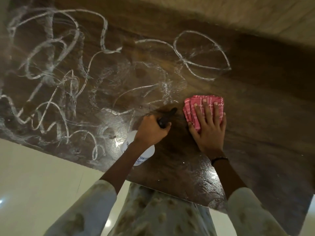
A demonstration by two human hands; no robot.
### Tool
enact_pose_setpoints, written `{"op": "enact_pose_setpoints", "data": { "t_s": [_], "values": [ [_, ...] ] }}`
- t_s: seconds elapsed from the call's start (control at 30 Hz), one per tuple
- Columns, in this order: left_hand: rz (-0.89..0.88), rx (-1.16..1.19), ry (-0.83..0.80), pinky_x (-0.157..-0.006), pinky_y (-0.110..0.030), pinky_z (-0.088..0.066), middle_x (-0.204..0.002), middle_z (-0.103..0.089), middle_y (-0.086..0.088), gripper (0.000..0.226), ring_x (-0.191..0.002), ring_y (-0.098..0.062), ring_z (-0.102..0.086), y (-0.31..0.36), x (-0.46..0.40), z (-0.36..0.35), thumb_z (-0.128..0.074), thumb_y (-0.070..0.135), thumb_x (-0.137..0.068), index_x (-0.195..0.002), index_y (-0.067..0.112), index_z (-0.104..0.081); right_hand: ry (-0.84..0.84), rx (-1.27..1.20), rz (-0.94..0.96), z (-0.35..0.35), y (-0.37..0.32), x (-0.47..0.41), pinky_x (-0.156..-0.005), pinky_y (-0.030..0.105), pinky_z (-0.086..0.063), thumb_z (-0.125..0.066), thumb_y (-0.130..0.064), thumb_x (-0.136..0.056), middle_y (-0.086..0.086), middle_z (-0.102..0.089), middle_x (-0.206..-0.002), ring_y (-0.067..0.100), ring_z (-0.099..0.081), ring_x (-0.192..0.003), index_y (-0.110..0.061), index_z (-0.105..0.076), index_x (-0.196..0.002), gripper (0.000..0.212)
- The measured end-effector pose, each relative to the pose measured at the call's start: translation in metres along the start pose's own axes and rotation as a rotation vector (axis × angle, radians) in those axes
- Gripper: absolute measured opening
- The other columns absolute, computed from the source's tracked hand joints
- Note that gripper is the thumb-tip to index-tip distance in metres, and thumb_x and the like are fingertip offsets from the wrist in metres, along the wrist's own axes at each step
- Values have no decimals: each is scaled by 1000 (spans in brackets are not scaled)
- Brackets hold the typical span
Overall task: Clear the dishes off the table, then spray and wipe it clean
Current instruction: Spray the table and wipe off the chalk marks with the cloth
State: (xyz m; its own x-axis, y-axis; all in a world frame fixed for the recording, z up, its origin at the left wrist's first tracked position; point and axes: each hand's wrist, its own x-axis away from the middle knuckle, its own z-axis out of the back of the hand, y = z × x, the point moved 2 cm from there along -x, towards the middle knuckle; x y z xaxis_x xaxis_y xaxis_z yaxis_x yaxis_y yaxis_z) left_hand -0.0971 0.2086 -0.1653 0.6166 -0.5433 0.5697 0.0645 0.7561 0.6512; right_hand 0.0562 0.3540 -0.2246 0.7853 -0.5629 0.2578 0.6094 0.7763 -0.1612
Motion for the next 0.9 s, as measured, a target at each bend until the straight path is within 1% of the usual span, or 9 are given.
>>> {"op": "enact_pose_setpoints", "data": {
  "t_s": [0.1, 0.17, 0.3, 0.4, 0.47, 0.6, 0.7, 0.83, 0.9],
  "values": [
    [-44, -40, 11, -57, -15, -40, -70, -58, 5, 21, -62, -6, -54, 17, -7, -4, -68, 27, -82, -99, 14, -66, -15, -1, -6, -1, 9, 9, -116, 57, -10, -28, -64, -90, -2, -6, -161, 28, -1, -148, -33, -14, -152, 71],
    [-32, -54, 11, -53, -12, -36, -65, -53, 8, 21, -60, -8, -53, 24, -12, -6, -68, 27, -83, -99, 14, -65, -15, 3, -2, -1, 15, 16, -116, 56, -8, -30, -63, -89, -2, -7, -161, 28, -1, -148, -32, -15, -152, 72],
    [4, -40, -14, -50, -16, -39, -59, -52, 7, 15, -57, -12, -56, 27, -22, -10, -67, 25, -82, -85, 11, -63, -18, 41, 51, 0, 30, 19, -116, 54, -11, -32, -65, -87, -2, -12, -160, 29, -6, -148, -33, -17, -151, 73],
    [35, 5, 16, -51, -20, -41, -59, -54, 4, 19, -54, -10, -55, 23, -28, -8, -67, 24, -82, -90, 7, -66, -24, 37, 29, 3, 40, 7, -115, 57, -14, -29, -68, -86, -1, -12, -160, 30, -6, -148, -34, -17, -151, 74],
    [66, -4, 30, -54, -25, -44, -59, -54, 3, 21, -56, -15, -57, 20, -29, -5, -66, 25, -83, -93, 7, -65, -10, 8, -42, 7, 38, -9, -114, 59, -12, -28, -68, -87, 1, -13, -160, 31, -4, -147, -33, -18, -151, 74],
    [36, -21, 58, -60, -27, -49, -68, -60, -3, 19, -61, -17, -59, 17, -26, 3, -68, 25, -83, -92, 9, -66, -2, -64, -136, 14, 6, -52, -111, 62, -7, -23, -67, -88, 6, -14, -160, 36, -4, -146, -32, -17, -151, 72],
    [23, 30, 74, -58, -23, -43, -66, -60, -3, 14, -59, -12, -56, 16, -25, 10, -70, 22, -80, -79, 9, -65, -12, -67, -30, 12, -34, -73, -109, 63, -3, -28, -65, -87, 7, -15, -159, 36, -7, -146, -32, -18, -150, 72],
    [51, 72, 86, -52, -23, -35, -53, -52, -1, 18, -50, -15, -47, 11, -26, 15, -71, 20, -79, -69, 8, -61, 6, -34, 244, -2, -76, -57, -112, 62, -13, -36, -55, -89, 4, -30, -155, 33, -17, -145, -26, -39, -143, 61],
    [38, 69, 73, -50, -22, -35, -52, -51, -3, 21, -50, -17, -46, 10, -27, 17, -71, 20, -79, -64, 11, -58, 3, 15, 423, -8, -71, -36, -113, 60, -18, -44, -55, -88, 2, -35, -152, 32, -22, -144, -28, -43, -139, 57]
  ]
}}
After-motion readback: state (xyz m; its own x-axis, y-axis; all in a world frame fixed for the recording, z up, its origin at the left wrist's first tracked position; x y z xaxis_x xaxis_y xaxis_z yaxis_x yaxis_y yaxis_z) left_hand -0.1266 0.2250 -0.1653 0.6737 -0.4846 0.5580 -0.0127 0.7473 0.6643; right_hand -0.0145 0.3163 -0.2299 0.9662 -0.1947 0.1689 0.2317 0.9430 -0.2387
